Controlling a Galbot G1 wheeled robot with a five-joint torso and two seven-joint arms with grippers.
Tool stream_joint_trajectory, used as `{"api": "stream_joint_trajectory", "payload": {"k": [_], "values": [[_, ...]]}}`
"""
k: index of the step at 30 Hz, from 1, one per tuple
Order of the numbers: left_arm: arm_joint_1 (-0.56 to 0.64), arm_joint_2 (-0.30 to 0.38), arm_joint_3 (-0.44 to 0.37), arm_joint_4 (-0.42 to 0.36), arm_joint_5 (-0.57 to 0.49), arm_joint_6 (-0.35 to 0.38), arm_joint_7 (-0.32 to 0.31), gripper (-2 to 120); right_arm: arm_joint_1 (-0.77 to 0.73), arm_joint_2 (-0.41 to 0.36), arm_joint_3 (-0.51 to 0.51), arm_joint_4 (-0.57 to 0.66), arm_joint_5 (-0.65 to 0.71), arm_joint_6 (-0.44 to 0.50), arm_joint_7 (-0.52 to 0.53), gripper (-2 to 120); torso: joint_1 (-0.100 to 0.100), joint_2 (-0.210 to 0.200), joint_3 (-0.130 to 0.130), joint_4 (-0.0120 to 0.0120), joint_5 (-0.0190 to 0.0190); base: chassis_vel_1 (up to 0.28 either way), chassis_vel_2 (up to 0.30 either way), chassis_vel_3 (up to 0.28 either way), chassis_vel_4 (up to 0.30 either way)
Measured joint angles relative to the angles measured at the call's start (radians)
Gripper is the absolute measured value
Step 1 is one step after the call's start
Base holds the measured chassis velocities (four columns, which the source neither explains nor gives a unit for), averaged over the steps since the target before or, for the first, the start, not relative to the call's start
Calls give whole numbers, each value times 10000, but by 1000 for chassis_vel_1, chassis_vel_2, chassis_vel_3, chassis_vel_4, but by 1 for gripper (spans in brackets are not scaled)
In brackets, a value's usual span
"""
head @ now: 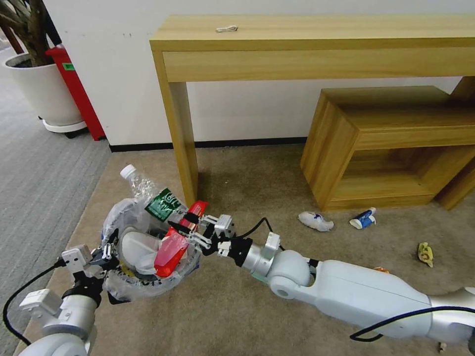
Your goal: Pick up the trash bin and place the garbage on the floor into it.
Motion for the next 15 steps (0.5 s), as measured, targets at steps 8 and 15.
{"api": "stream_joint_trajectory", "payload": {"k": [8, 15], "values": [[85, 21, 52, -94, 34, 22, 18, 3, 375, 398, -511, -439, -111, -139, 303, 28, 0, 0, 0, 0, 0, 0, 0, 0, 0], [89, 14, 84, -141, 48, 38, 29, 3, 600, 490, -733, -490, -173, -202, 493, 28, 0, 0, 0, 0, -1, 0, 0, 0, 0]]}}
